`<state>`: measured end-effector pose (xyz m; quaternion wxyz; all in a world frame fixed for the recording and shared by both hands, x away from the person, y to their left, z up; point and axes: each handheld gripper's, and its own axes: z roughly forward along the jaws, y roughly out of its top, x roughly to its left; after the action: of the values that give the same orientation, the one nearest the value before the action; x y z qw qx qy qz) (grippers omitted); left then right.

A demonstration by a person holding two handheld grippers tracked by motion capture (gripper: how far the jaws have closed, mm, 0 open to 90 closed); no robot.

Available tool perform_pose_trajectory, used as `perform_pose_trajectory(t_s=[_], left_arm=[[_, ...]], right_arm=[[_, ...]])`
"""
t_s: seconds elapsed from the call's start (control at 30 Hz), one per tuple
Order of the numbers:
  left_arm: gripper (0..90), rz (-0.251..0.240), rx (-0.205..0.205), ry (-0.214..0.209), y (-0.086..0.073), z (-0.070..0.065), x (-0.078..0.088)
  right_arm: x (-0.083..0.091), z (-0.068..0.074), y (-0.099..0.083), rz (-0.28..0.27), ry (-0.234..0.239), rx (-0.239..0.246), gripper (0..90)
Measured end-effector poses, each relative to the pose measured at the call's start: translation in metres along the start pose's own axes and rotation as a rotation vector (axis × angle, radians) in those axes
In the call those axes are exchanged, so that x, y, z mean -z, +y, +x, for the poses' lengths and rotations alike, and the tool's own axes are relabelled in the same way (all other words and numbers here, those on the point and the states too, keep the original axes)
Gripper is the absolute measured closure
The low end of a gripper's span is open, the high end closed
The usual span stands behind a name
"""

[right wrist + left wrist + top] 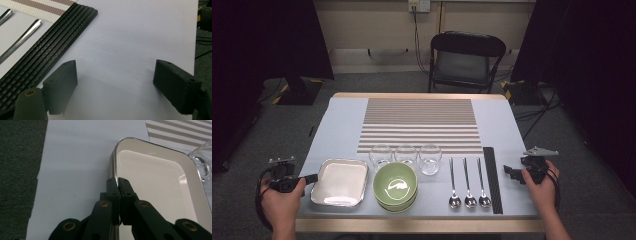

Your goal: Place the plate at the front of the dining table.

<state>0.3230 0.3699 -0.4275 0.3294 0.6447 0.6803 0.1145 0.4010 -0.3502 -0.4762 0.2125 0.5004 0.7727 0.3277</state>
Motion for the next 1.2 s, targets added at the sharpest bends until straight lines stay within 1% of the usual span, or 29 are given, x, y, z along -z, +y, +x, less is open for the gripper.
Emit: perform_pose_trajectory(t_s=[0.13,0.2,0.23,0.27,0.33,0.37,0.43,0.47,0.5,0.67,0.7,0.8,0.87,0.9,0.97,1.0,1.03,1.07,1.1,1.17,1.2], left_arm=[[88.9,-0.016,-0.002,0.007,0.001,0.001,0.006],[88.9,-0.026,0.008,0.005,0.000,0.005,0.009],[88.9,-0.034,0.020,0.014,-0.001,0.006,0.010],[88.9,-0.042,0.030,0.012,-0.002,0.010,0.013],[88.9,-0.043,0.032,0.012,-0.003,0.012,0.014],[88.9,-0.045,0.034,0.024,-0.003,0.013,0.015],[88.8,-0.049,0.034,0.035,-0.003,0.015,0.017],[88.8,-0.051,0.038,0.022,-0.004,0.016,0.017],[88.7,-0.056,0.042,0.023,-0.004,0.016,0.017],[88.1,-0.058,0.035,0.021,-0.004,0.017,0.016],[84.5,-0.064,0.027,0.026,-0.005,0.017,0.015],[83.3,-0.056,0.026,0.025,-0.005,0.018,0.014],[81.9,-0.062,0.011,0.030,-0.005,0.018,0.013],[78.6,-0.079,0.005,0.037,-0.005,0.018,0.012],[77.5,-0.087,-0.002,0.039,-0.006,0.019,0.012],[77.5,-0.091,0.010,0.038,-0.006,0.019,0.011],[75.4,-0.096,0.012,0.031,-0.006,0.020,0.010],[75.4,-0.106,0.019,0.027,-0.007,0.020,0.009],[75.3,-0.109,0.020,0.017,-0.008,0.019,0.007],[75.2,-0.111,0.020,0.011,-0.008,0.019,0.006],[75.2,-0.114,0.013,0.024,-0.007,0.018,0.005]], right_arm=[[0.000,0.000,0.000,0.000,0.000,0.000,18.3],[0.000,0.000,0.000,0.000,0.001,0.001,18.3],[0.000,0.000,0.000,0.000,0.001,0.001,18.3],[0.000,0.000,0.000,0.000,0.000,0.000,18.3],[0.000,0.000,0.000,0.000,0.001,0.001,18.3],[0.000,0.000,0.000,0.000,0.000,0.000,18.3],[0.000,0.000,0.000,0.000,0.000,0.000,18.3],[0.000,0.000,0.000,0.000,0.000,0.000,18.3],[0.000,0.000,0.000,0.000,0.000,0.000,18.3],[0.000,0.000,0.000,0.000,0.000,0.000,18.3],[0.000,0.000,0.000,0.000,0.000,0.000,18.3],[0.000,0.000,0.000,0.002,0.000,-0.002,18.3],[0.000,0.000,0.000,0.000,0.000,0.000,18.3],[0.000,0.000,0.000,0.000,0.000,0.000,18.3],[0.000,0.000,0.000,0.000,0.000,0.000,18.3],[0.000,0.000,0.000,0.000,0.000,0.000,18.3],[0.000,0.000,0.000,0.000,0.000,0.000,18.3],[0.000,0.000,0.000,0.000,0.000,0.000,18.3],[0.000,0.000,0.000,0.000,0.000,0.000,18.3],[0.000,0.000,0.000,0.000,0.000,0.000,18.3],[0.000,0.000,0.000,0.000,0.000,-0.001,18.3]])
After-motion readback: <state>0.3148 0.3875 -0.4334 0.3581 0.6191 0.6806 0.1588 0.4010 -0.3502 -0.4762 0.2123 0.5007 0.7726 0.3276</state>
